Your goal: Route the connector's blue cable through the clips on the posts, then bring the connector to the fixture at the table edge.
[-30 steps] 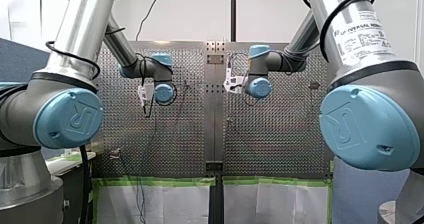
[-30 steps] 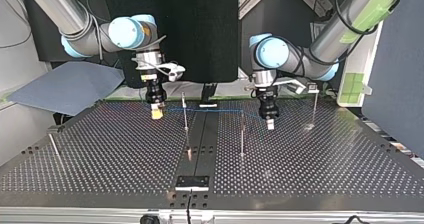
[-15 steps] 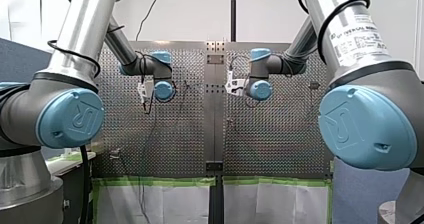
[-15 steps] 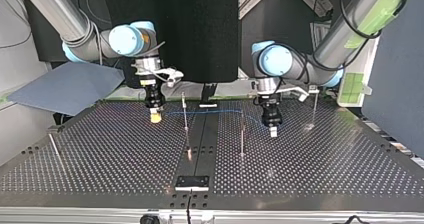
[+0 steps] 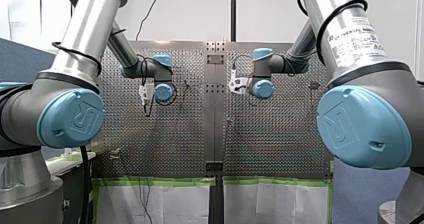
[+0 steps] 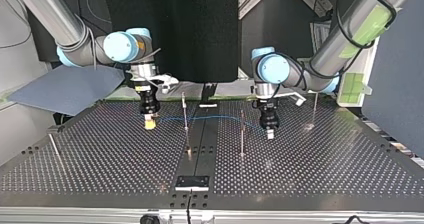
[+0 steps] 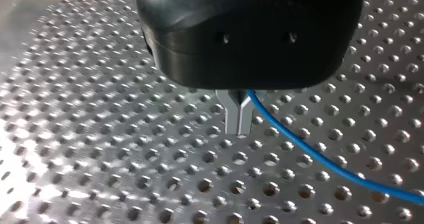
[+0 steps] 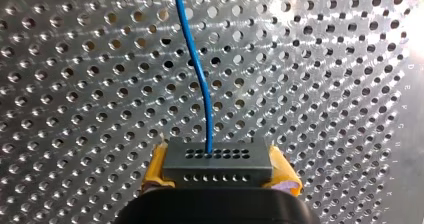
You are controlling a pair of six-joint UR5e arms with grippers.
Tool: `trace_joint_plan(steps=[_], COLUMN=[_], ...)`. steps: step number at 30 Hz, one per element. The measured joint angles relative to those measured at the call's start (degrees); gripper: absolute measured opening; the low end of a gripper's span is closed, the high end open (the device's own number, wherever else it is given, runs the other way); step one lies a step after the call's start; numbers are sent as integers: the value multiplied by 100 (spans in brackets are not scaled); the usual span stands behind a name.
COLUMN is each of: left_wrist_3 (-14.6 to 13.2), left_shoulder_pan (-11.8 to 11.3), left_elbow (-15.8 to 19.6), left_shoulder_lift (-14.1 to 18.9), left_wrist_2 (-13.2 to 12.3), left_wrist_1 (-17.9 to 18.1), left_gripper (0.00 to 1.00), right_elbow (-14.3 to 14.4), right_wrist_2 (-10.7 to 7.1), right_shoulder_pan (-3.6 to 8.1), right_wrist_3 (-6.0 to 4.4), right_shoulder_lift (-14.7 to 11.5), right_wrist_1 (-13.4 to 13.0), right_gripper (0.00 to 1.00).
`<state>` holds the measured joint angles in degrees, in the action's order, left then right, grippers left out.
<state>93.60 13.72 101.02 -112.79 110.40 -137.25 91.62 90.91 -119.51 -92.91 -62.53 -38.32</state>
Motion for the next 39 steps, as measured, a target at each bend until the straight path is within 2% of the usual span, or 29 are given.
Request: trace_joint_plan(steps=[7, 18, 25, 32, 37, 39], left_wrist_3=[30, 64, 70, 70, 61, 60], left_shoulder_pan=[-28, -41, -56, -74, -75, -76], left_elbow=[-275, -313, -315, -314, -313, -314], left_shoulder_lift=[-245, -262, -263, -261, -263, -261], left_wrist_2=[10, 31, 33, 20, -41, -67], left_wrist_1=[-102, -107, -94, -76, 5, 40], left_gripper=[0, 0, 0, 9, 9, 19], right_elbow=[-136, -384, -549, -732, -763, -766], right_wrist_2=[-56, -120, -278, -364, -392, -395], right_shoulder_pan=[96, 194, 248, 257, 257, 257], right_wrist_3=[10, 0, 0, 3, 0, 3], right_shoulder_lift=[133, 291, 403, 575, 612, 618], right_wrist_1=[45, 123, 189, 285, 293, 300], right_gripper=[0, 0, 0, 0, 0, 0])
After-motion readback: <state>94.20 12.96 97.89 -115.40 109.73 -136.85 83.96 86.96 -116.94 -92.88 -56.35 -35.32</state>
